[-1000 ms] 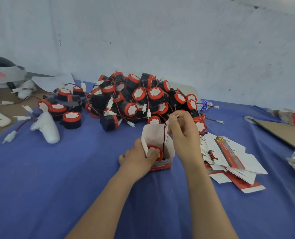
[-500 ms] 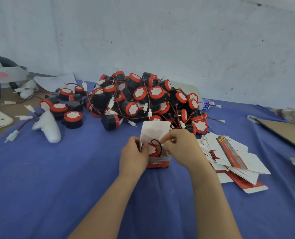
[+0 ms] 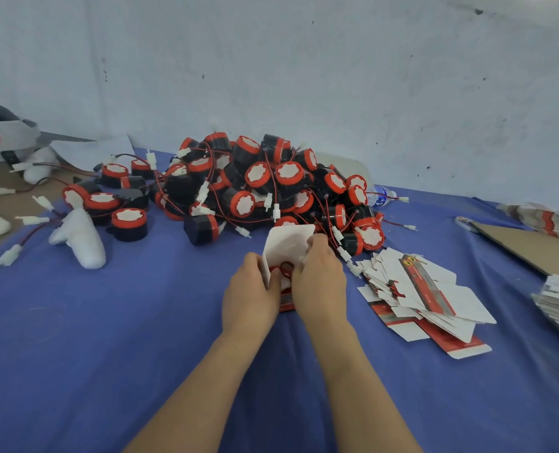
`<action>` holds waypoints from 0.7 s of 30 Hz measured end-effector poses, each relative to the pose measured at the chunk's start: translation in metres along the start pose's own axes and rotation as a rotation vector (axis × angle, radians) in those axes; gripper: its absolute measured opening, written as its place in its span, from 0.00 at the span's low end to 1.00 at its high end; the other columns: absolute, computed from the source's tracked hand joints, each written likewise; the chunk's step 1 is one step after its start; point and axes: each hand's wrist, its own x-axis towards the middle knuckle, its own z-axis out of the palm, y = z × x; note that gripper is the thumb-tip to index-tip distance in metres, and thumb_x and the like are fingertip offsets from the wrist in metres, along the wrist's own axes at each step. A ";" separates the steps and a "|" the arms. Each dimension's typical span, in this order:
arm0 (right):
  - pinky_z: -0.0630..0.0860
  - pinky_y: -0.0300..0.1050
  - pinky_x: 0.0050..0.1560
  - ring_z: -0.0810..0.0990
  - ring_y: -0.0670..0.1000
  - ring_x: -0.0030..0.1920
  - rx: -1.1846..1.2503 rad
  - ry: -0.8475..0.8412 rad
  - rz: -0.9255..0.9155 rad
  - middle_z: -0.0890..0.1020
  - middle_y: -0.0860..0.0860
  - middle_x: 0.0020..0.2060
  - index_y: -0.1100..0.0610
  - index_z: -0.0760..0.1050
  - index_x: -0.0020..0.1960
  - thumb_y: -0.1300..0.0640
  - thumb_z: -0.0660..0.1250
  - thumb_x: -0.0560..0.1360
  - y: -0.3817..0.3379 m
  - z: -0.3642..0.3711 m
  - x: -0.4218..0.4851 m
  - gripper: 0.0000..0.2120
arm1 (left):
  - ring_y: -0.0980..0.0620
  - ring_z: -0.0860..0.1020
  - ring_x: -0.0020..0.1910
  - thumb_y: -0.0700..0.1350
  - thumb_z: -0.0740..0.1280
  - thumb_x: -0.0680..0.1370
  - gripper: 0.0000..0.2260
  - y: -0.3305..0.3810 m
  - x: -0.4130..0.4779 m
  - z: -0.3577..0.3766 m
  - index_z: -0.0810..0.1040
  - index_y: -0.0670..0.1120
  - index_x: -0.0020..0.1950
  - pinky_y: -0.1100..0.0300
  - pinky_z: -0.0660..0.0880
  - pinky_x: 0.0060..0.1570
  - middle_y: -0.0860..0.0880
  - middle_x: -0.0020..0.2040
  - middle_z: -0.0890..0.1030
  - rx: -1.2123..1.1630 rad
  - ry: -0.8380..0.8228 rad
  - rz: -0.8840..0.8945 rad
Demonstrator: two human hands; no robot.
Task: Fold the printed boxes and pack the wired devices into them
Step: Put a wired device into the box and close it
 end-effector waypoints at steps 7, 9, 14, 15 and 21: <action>0.62 0.39 0.40 0.71 0.50 0.46 0.021 0.039 -0.136 0.70 0.51 0.61 0.58 0.69 0.64 0.67 0.56 0.78 0.008 0.007 0.003 0.15 | 0.51 0.76 0.39 0.49 0.63 0.80 0.07 -0.006 0.004 -0.004 0.68 0.46 0.47 0.58 0.70 0.31 0.50 0.41 0.76 0.004 0.011 -0.022; 0.65 0.40 0.42 0.73 0.52 0.50 -0.011 0.015 -0.203 0.74 0.51 0.59 0.58 0.72 0.62 0.68 0.57 0.77 0.010 0.008 0.002 0.16 | 0.50 0.76 0.39 0.48 0.63 0.80 0.08 -0.007 0.006 -0.005 0.69 0.45 0.47 0.56 0.71 0.33 0.49 0.40 0.77 -0.009 0.017 -0.015; 0.54 0.45 0.45 0.70 0.52 0.52 -0.318 0.074 -0.225 0.80 0.47 0.46 0.52 0.75 0.54 0.64 0.59 0.77 0.013 0.007 0.003 0.11 | 0.50 0.76 0.39 0.49 0.63 0.80 0.08 -0.008 0.007 -0.008 0.69 0.45 0.47 0.57 0.70 0.32 0.49 0.40 0.77 -0.015 0.005 0.019; 0.52 0.46 0.44 0.70 0.52 0.53 -0.333 0.051 -0.211 0.80 0.47 0.44 0.52 0.76 0.53 0.63 0.58 0.77 0.012 0.007 0.004 0.11 | 0.50 0.76 0.39 0.49 0.63 0.80 0.08 -0.008 0.007 -0.008 0.69 0.45 0.47 0.58 0.70 0.31 0.50 0.41 0.77 -0.009 0.003 0.022; 0.53 0.46 0.50 0.67 0.50 0.55 -0.334 -0.107 -0.203 0.79 0.47 0.39 0.51 0.80 0.44 0.51 0.56 0.81 0.018 -0.001 0.008 0.15 | 0.51 0.76 0.41 0.49 0.62 0.81 0.08 -0.008 0.008 -0.008 0.69 0.46 0.48 0.59 0.70 0.32 0.50 0.43 0.77 0.020 0.011 0.002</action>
